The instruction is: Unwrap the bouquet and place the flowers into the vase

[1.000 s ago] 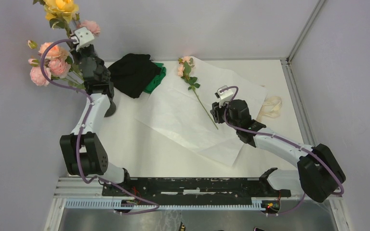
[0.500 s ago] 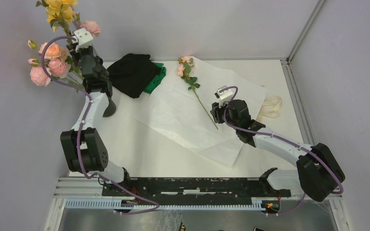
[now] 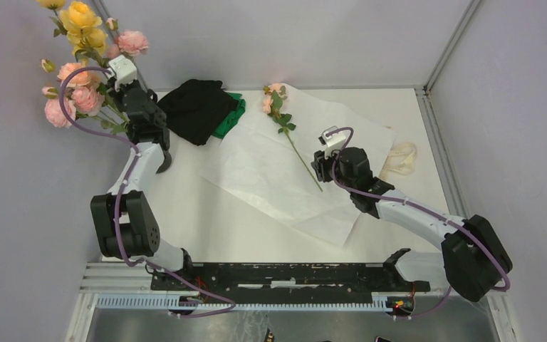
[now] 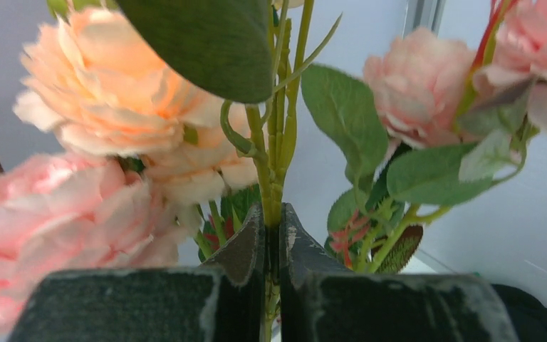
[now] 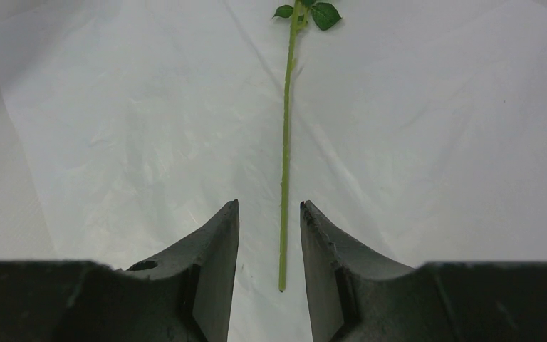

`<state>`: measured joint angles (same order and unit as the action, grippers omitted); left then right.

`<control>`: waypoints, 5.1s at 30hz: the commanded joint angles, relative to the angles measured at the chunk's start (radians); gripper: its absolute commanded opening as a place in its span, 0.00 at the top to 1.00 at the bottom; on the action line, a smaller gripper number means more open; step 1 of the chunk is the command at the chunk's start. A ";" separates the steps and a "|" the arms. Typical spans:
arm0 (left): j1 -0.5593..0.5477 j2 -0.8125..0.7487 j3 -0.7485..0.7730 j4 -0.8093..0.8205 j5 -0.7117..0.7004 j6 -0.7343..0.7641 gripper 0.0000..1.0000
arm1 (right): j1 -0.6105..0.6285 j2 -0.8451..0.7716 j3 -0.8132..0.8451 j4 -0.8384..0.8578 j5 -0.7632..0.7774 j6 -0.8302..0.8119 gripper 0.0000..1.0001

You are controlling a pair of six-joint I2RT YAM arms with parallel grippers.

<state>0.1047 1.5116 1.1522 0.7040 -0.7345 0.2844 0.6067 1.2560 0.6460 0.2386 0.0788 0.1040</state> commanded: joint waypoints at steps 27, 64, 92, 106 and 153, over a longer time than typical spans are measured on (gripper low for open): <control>-0.143 -0.146 0.095 -0.571 -0.185 -0.556 0.00 | -0.003 -0.053 -0.023 0.041 -0.031 0.009 0.57; -0.165 -0.222 0.328 -1.008 0.289 -0.651 0.00 | -0.004 -0.027 0.008 0.014 -0.020 0.019 0.56; -0.623 -0.147 -0.083 -0.875 0.180 -0.701 0.00 | -0.001 0.754 0.911 -0.546 0.012 -0.125 0.55; -0.650 -0.170 -0.155 -0.841 0.171 -0.709 0.00 | -0.034 0.914 1.032 -0.569 0.058 -0.133 0.60; -0.649 -0.134 -0.469 0.078 0.726 -1.167 0.00 | 0.017 0.301 0.661 -0.372 -0.068 -0.169 1.00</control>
<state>-0.5491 1.3121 0.6941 0.4297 -0.1635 -0.7364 0.5644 1.6360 1.3239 -0.1631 -0.0204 -0.0326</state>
